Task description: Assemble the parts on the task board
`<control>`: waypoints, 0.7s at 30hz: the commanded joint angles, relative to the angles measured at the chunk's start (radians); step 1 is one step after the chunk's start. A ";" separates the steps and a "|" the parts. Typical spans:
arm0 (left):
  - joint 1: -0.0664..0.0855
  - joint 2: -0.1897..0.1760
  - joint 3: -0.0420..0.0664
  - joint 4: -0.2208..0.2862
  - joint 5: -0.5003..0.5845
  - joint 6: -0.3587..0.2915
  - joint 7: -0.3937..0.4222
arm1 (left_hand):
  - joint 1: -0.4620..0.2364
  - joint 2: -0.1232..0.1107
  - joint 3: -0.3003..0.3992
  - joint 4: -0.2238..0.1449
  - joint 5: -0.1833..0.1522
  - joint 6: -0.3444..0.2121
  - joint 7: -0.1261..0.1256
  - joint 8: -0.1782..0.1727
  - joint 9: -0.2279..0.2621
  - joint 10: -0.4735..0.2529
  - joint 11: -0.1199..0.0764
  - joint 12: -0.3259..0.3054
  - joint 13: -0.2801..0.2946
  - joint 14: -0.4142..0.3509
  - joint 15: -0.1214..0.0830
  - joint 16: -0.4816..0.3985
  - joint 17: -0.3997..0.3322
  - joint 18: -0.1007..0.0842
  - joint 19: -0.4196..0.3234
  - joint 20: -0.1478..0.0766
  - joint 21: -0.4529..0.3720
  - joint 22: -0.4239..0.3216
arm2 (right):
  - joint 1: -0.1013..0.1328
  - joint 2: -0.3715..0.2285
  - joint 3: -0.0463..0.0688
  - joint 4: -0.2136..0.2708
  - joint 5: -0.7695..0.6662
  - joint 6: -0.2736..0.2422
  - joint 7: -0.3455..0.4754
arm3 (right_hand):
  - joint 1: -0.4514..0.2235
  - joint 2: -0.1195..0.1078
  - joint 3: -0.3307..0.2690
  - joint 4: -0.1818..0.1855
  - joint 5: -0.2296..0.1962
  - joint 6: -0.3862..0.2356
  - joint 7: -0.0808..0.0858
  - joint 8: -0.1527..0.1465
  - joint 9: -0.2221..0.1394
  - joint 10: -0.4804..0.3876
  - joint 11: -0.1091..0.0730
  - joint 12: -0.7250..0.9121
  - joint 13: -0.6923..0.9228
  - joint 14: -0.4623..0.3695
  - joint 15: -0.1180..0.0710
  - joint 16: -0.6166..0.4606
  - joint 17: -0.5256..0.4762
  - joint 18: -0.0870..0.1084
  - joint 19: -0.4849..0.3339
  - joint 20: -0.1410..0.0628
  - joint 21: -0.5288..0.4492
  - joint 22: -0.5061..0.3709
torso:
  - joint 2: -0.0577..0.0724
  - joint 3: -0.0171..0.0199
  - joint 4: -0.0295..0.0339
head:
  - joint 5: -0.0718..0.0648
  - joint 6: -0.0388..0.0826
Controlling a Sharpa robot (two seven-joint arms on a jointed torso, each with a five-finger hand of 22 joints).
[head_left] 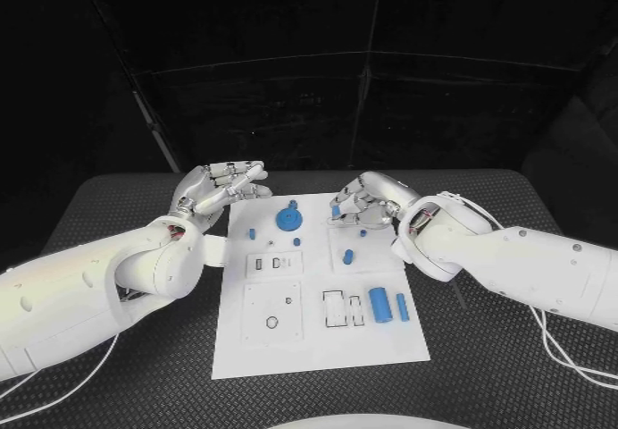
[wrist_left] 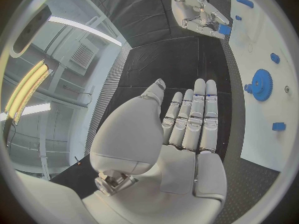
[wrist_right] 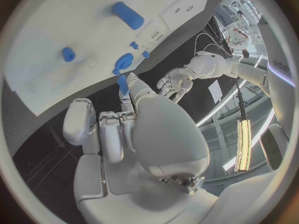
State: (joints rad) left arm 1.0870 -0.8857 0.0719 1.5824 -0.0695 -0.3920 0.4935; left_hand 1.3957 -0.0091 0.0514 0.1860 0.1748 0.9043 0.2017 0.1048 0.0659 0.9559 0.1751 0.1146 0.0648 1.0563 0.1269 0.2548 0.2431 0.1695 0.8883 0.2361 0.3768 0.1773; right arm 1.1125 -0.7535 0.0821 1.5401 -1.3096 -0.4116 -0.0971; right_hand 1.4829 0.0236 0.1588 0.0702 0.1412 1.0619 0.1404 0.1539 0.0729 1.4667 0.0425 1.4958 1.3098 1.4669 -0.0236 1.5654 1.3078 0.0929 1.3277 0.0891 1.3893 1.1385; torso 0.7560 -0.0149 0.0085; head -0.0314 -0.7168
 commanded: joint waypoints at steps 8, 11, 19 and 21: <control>0.002 0.018 0.001 -0.027 -0.004 0.016 0.002 | 0.011 0.001 0.002 -0.006 -0.007 0.008 0.001 -0.006 0.000 0.007 -0.002 -0.006 0.001 -0.006 0.000 -0.004 0.002 0.011 -0.010 0.000 -0.005 -0.001 | -0.018 0.125 -0.012 0.028 -0.099 -0.011 -0.168 | -0.006 0.006 0.008 0.000 -0.002 0.031 -0.024 0.005 0.008 0.042 -0.006 -0.004 0.173 0.104 -0.006 0.005 0.263 -0.007 0.001 -0.007 0.001 -0.002 | -0.020 -0.0045 0.0049 | 0.029 -0.028; 0.003 0.022 0.001 -0.032 -0.004 0.016 0.000 | 0.011 0.001 0.002 -0.007 -0.007 0.009 0.001 -0.006 0.000 0.009 -0.003 -0.006 0.001 -0.006 -0.001 -0.004 0.003 0.012 -0.010 0.000 -0.005 -0.001 | -0.021 0.152 -0.024 0.017 -0.108 0.006 -0.171 | -0.009 0.003 0.008 -0.001 -0.005 0.034 -0.025 0.006 0.008 0.044 -0.007 -0.002 0.175 0.104 -0.006 0.005 0.263 -0.008 0.001 -0.007 0.001 -0.001 | -0.022 -0.0060 0.0043 | 0.036 -0.036; 0.003 0.029 0.001 -0.036 -0.004 0.017 -0.005 | 0.011 0.002 0.002 -0.007 -0.008 0.010 0.001 -0.006 0.000 0.009 -0.003 -0.006 0.001 -0.005 -0.001 -0.004 0.003 0.012 -0.010 0.000 -0.005 -0.001 | -0.038 0.202 -0.036 -0.015 -0.150 0.032 -0.197 | -0.012 0.002 0.007 -0.002 -0.007 0.035 -0.025 0.006 0.008 0.044 -0.007 -0.002 0.176 0.104 -0.007 0.005 0.263 -0.008 0.001 -0.008 0.001 -0.001 | -0.020 -0.0054 0.0045 | 0.051 -0.043; 0.003 0.031 0.001 -0.037 -0.004 0.017 -0.005 | 0.011 0.002 0.002 -0.007 -0.008 0.010 0.001 -0.006 0.000 0.009 -0.003 -0.006 0.001 -0.005 -0.001 -0.004 0.003 0.012 -0.010 0.000 -0.005 -0.001 | -0.044 0.212 -0.037 -0.022 -0.166 0.035 -0.205 | -0.012 0.002 0.007 -0.002 -0.007 0.035 -0.025 0.006 0.008 0.044 -0.007 -0.002 0.175 0.104 -0.007 0.005 0.263 -0.008 0.001 -0.008 0.001 -0.001 | -0.020 -0.0052 0.0059 | 0.052 -0.045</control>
State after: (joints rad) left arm 1.0884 -0.8568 0.0718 1.5452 -0.0696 -0.3879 0.4871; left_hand 1.3957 -0.0091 0.0541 0.1833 0.1710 0.9080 0.2054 0.1048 0.0659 0.9596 0.1714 0.1146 0.0648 1.0563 0.1269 0.2548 0.2454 0.1696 0.8884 0.2361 0.3768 0.1774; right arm 1.0688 -0.5448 0.0442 1.5211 -1.4243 -0.3966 -0.2707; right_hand 1.4800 0.0255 0.1629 0.0690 0.1335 1.0620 0.1407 0.1539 0.0729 1.4666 0.0427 1.4958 1.3103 1.4668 -0.0234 1.5653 1.3076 0.0929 1.3277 0.0891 1.3893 1.1373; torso 0.7357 -0.0201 0.0128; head 0.0187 -0.7602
